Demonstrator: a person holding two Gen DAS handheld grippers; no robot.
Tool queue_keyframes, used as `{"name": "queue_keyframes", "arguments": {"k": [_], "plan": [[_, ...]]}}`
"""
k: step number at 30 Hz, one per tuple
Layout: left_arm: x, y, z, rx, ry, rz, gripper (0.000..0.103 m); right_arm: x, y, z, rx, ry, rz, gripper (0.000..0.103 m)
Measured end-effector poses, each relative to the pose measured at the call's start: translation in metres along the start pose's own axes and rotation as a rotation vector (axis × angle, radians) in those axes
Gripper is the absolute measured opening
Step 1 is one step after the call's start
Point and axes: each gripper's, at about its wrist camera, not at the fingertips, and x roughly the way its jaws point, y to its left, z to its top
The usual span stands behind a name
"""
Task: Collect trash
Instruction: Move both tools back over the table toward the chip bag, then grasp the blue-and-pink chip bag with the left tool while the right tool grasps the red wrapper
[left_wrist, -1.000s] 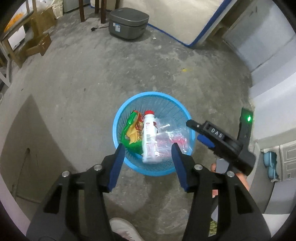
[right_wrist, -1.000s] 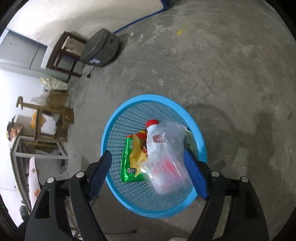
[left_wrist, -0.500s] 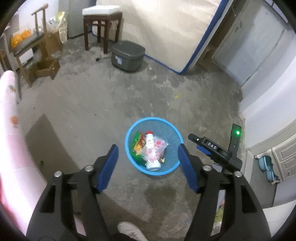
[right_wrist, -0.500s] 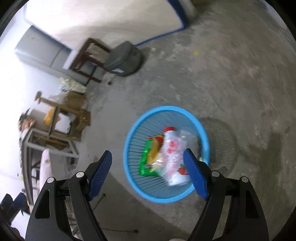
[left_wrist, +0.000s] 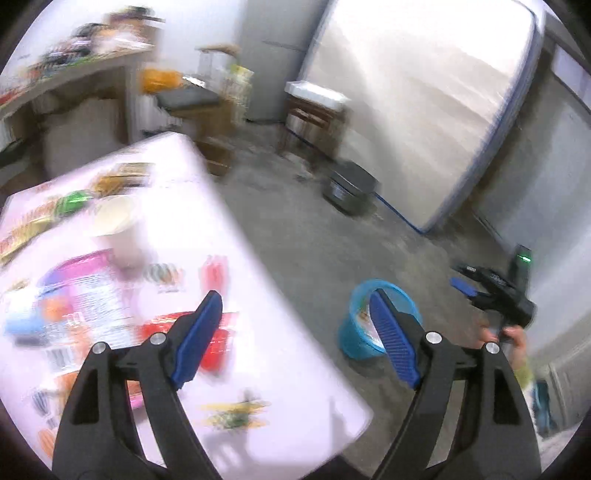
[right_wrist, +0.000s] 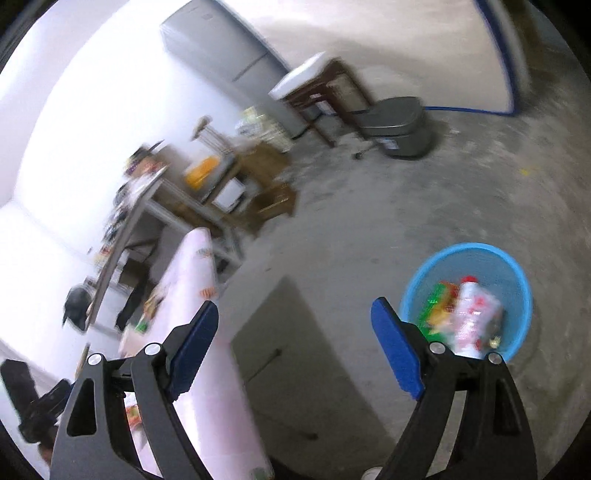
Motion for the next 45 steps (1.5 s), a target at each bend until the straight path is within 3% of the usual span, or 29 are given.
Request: {"name": "queue_keyframes", "arguments": {"k": [4, 8, 15, 18, 20, 25, 28, 34, 45], "plan": [[-0.054, 0.069, -0.022, -0.105, -0.097, 0.123, 0.077, 0.015, 0.059, -0.014, -0.049, 0.077, 0.088, 0.082], [-0.085, 0.128, -0.049, -0.212, -0.132, 0.19, 0.077, 0.043, 0.112, -0.039, -0.089, 0.186, 0.159, 0.082], [-0.076, 0.181, -0.082, -0.363, -0.085, 0.144, 0.077, 0.11, 0.182, -0.098, -0.12, 0.375, 0.203, 0.082], [-0.062, 0.191, -0.088, -0.408, -0.087, 0.098, 0.077, 0.134, 0.199, -0.115, -0.114, 0.427, 0.175, 0.082], [-0.052, 0.197, -0.089, -0.434, -0.074, 0.07, 0.07, 0.146, 0.205, -0.125, -0.101, 0.452, 0.148, 0.082], [-0.027, 0.208, -0.088, -0.491, -0.024, -0.015, 0.064, 0.163, 0.218, -0.141, -0.085, 0.483, 0.12, 0.082], [-0.011, 0.215, -0.087, -0.518, 0.011, -0.018, 0.06, 0.171, 0.224, -0.147, -0.091, 0.504, 0.116, 0.082], [0.006, 0.225, -0.087, -0.55, 0.065, 0.005, 0.043, 0.182, 0.236, -0.156, -0.107, 0.528, 0.108, 0.077], [-0.006, 0.217, -0.088, -0.523, 0.045, 0.024, 0.031, 0.186, 0.246, -0.164, -0.112, 0.566, 0.112, 0.059]]}}
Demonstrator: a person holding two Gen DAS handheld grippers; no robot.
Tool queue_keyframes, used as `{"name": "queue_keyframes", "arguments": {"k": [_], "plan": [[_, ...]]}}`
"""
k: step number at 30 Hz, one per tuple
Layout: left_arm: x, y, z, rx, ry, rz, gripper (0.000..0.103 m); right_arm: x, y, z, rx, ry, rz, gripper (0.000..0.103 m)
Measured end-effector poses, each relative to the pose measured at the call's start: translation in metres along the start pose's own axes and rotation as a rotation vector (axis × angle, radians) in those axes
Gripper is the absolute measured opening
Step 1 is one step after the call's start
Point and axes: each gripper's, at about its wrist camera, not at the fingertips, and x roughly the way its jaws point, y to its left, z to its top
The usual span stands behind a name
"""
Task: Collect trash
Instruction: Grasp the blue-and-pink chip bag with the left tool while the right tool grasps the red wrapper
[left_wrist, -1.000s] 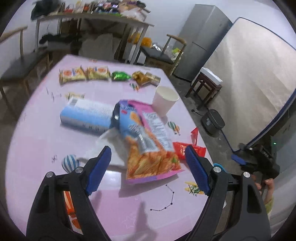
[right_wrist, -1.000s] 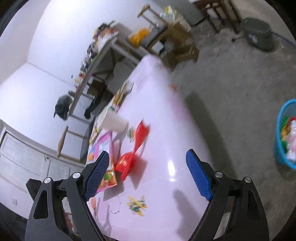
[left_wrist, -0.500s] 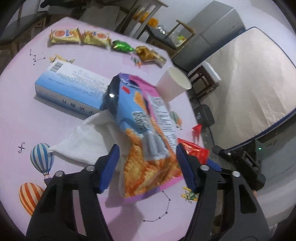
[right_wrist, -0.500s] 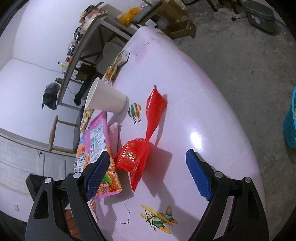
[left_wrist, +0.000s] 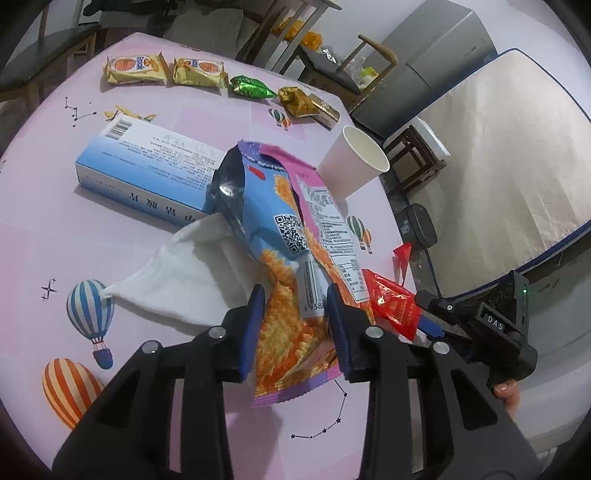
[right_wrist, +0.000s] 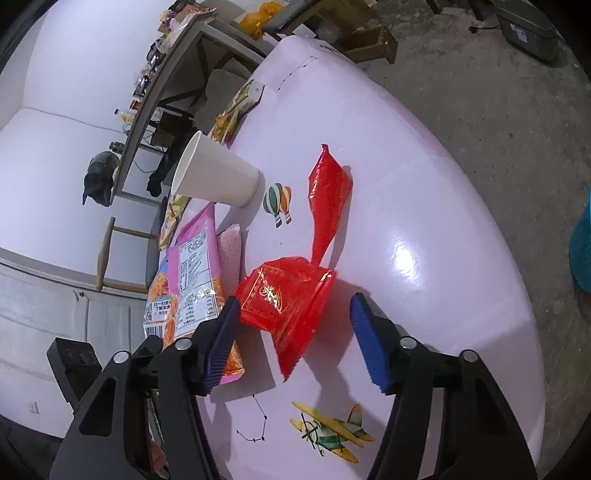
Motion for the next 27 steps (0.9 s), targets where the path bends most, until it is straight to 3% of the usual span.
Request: {"name": "queue_keyframes", "arguments": {"k": [7, 16, 27], "plan": [[-0.006, -0.005, -0.002, 0.014, -0.017, -0.01, 0.018, -0.002, -0.003, -0.003, 0.0, 0.006, -0.019, 0.041], [-0.015, -0.01, -0.005, 0.026, -0.041, -0.019, 0.014, -0.005, -0.011, -0.004, 0.028, 0.005, -0.015, 0.016], [-0.036, -0.019, -0.012, 0.059, -0.09, -0.034, 0.013, -0.016, -0.005, -0.005, -0.004, -0.028, 0.006, 0.008]]}}
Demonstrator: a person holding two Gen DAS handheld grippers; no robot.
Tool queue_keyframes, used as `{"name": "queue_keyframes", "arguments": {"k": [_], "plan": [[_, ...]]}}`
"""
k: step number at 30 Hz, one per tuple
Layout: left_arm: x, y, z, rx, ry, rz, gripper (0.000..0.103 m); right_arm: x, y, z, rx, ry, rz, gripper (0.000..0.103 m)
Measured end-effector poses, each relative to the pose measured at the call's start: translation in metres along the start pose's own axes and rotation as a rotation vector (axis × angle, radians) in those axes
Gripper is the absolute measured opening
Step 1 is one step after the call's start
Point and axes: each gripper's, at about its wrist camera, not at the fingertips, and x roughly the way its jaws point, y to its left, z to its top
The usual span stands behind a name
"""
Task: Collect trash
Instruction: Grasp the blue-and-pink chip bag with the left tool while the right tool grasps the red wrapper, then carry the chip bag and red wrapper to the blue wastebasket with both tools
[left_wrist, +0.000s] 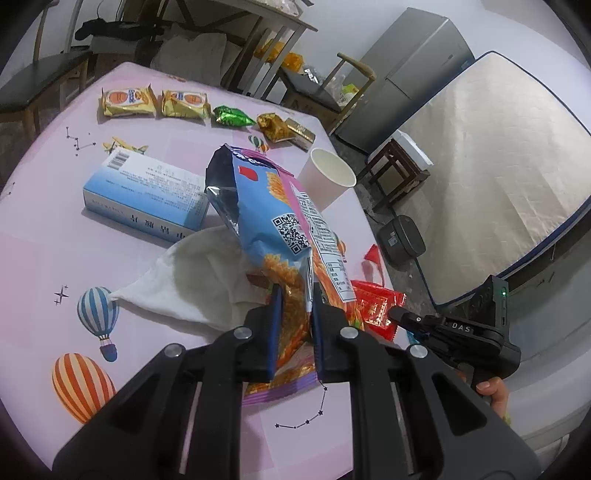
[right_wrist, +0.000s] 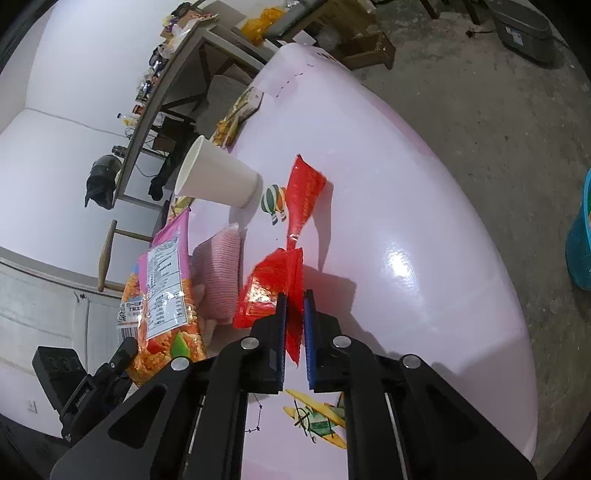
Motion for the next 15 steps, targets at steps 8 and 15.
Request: {"name": "queue_keyframes", "arguments": {"k": [8, 15], "plan": [[-0.021, -0.01, 0.003, 0.036, -0.052, -0.008, 0.012, -0.013, 0.006, 0.0, -0.045, -0.025, 0.013, 0.004], [-0.036, -0.024, 0.004, 0.069, -0.086, -0.027, 0.012, -0.026, 0.011, -0.002, -0.07, -0.043, 0.031, 0.004]]}}
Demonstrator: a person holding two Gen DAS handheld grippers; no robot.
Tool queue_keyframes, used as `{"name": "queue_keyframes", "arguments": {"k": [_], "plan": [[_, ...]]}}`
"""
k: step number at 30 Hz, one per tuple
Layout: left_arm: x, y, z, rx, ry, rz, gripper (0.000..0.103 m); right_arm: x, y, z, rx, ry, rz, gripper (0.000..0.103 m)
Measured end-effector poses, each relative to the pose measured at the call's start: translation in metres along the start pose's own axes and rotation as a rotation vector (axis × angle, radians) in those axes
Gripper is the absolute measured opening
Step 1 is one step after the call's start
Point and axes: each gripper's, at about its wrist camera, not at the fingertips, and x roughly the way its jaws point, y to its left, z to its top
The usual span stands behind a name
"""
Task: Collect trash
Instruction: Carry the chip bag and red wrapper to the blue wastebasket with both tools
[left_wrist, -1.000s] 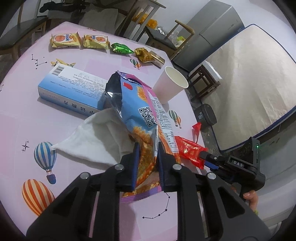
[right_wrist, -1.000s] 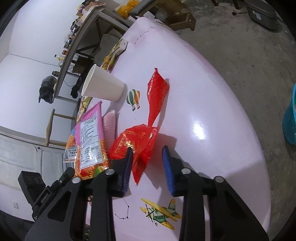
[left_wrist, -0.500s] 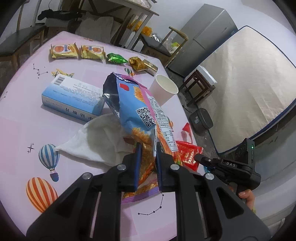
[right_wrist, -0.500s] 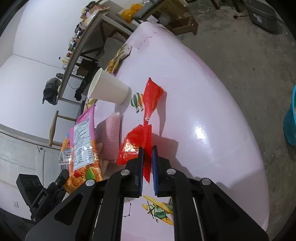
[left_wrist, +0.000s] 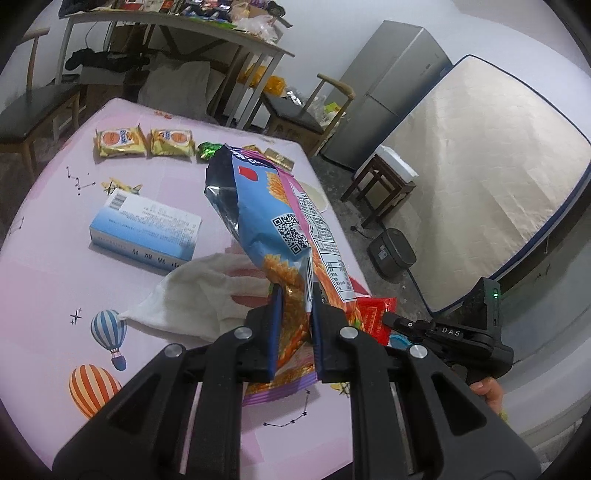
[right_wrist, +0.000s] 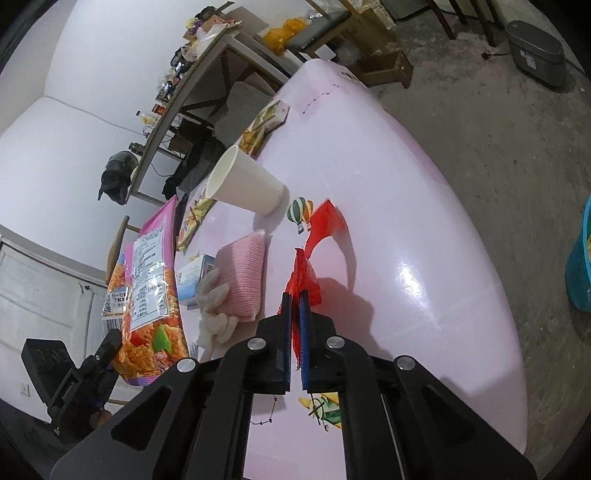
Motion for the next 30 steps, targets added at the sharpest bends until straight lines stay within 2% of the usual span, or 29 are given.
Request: {"name": "queue_keyframes", "arguments": {"k": [10, 14, 18, 23, 27, 30], "plan": [[-0.007, -0.032, 0.013, 0.081, -0.022, -0.053, 0.012, -0.043, -0.001, 0.006, -0.01, -0.081, 0.026, 0.004], [-0.003, -0.062, 0.018, 0.135, -0.024, -0.101, 0.012, -0.083, -0.011, 0.012, 0.002, -0.163, 0.016, 0.004], [0.008, -0.11, 0.022, 0.221, -0.022, -0.179, 0.012, -0.138, -0.037, 0.015, 0.038, -0.27, -0.026, 0.004], [0.042, -0.172, 0.013, 0.322, 0.036, -0.257, 0.012, -0.209, -0.099, 0.007, 0.146, -0.406, -0.109, 0.004], [0.089, -0.23, -0.01, 0.395, 0.127, -0.292, 0.012, -0.245, -0.158, -0.007, 0.258, -0.482, -0.163, 0.004], [0.129, -0.269, -0.036, 0.432, 0.213, -0.302, 0.012, -0.265, -0.218, -0.026, 0.377, -0.53, -0.201, 0.004]]}}
